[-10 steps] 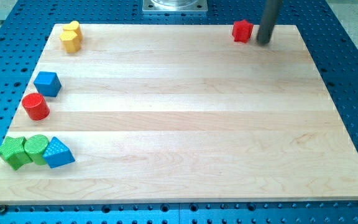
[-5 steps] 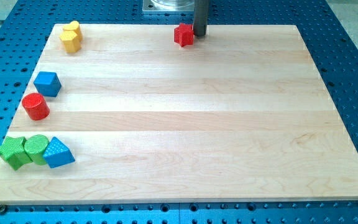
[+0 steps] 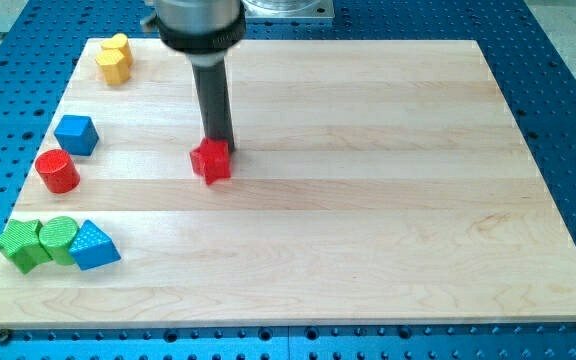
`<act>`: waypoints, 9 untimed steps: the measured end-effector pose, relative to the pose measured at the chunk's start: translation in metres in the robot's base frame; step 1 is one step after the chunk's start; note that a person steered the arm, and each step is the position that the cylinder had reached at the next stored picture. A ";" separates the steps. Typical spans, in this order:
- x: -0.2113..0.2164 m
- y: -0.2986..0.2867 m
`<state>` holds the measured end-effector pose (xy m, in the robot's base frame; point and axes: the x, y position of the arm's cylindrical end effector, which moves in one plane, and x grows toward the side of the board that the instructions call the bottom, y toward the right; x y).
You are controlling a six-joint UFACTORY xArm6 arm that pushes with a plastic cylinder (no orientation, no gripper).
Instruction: Push the red star into the green star
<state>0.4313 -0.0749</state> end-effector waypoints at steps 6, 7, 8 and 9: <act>0.052 -0.083; 0.051 -0.100; 0.019 -0.067; 0.004 -0.072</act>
<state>0.4350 -0.1472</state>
